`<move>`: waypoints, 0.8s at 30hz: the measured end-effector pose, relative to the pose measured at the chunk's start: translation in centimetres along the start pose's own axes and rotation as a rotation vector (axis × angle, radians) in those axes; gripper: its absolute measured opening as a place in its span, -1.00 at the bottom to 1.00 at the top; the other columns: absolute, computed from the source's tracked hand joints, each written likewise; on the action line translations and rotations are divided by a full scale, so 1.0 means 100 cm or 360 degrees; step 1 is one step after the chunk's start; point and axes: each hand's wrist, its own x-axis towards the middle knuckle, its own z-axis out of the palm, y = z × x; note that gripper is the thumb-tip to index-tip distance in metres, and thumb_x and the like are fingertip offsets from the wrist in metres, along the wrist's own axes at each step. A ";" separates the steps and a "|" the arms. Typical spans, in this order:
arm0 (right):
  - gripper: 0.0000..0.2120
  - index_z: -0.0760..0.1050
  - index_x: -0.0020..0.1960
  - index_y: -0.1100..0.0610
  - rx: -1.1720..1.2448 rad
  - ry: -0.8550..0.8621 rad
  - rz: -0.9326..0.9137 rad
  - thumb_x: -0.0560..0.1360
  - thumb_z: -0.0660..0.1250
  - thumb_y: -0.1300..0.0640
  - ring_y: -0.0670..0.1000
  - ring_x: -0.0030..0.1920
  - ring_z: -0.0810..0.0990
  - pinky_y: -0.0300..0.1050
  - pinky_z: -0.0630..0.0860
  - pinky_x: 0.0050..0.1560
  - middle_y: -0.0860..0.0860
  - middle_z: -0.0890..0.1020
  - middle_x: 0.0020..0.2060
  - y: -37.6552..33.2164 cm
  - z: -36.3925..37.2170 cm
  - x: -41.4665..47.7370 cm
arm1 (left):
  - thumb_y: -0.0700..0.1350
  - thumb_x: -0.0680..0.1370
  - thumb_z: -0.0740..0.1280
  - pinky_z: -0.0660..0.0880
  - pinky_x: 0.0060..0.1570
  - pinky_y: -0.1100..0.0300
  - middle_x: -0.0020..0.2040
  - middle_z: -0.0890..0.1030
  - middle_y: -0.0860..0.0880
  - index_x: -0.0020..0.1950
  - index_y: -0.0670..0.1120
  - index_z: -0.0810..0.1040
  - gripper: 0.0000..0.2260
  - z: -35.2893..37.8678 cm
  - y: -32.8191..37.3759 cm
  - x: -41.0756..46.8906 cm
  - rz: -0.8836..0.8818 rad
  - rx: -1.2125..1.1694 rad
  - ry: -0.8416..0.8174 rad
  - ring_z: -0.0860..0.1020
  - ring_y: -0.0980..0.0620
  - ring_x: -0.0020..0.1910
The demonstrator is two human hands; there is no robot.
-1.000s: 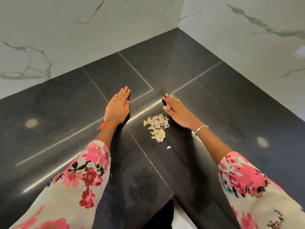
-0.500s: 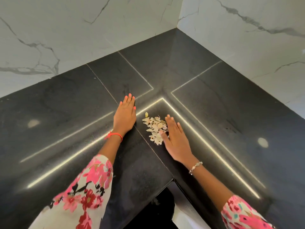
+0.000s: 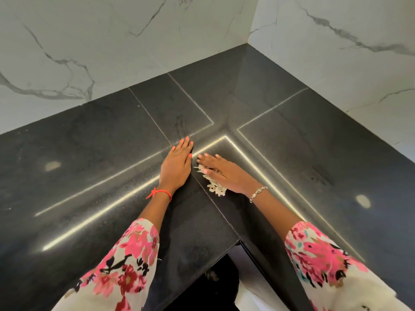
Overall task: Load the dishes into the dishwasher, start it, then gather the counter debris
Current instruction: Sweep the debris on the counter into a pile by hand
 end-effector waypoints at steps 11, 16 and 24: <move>-0.43 0.16 0.48 -0.07 0.0020 0.0183 0.0304 0.52 0.27 -0.09 -0.23 0.47 -0.07 -0.22 -0.03 0.43 -0.16 0.05 0.50 -0.022 0.016 -0.065 | -0.15 0.65 0.01 -0.10 0.46 0.17 0.53 0.07 -0.04 0.50 -0.12 0.11 -0.59 -0.001 0.005 -0.002 -0.0007 0.0071 -0.0081 0.01 0.04 0.52; -0.64 0.38 0.38 0.11 -0.0198 0.0517 0.0249 0.59 0.19 0.19 -0.06 0.47 0.18 -0.19 0.14 0.44 -0.02 0.28 0.45 -0.031 0.042 -0.069 | -0.20 0.63 0.10 0.05 0.42 0.24 0.44 0.33 -0.06 0.40 -0.17 0.34 -0.66 -0.006 0.017 -0.013 -0.0323 -0.0794 0.0101 0.21 0.05 0.46; -0.77 0.63 0.04 0.25 0.0337 0.1111 0.0447 0.45 0.30 0.42 0.03 0.07 0.62 -0.35 0.41 0.18 0.12 0.66 0.02 -0.032 0.022 -0.071 | -0.18 0.62 0.12 0.40 0.27 0.17 0.06 0.62 -0.08 0.08 -0.15 0.56 -0.77 -0.021 0.056 -0.054 -0.0919 -0.2314 0.0373 0.56 0.03 0.16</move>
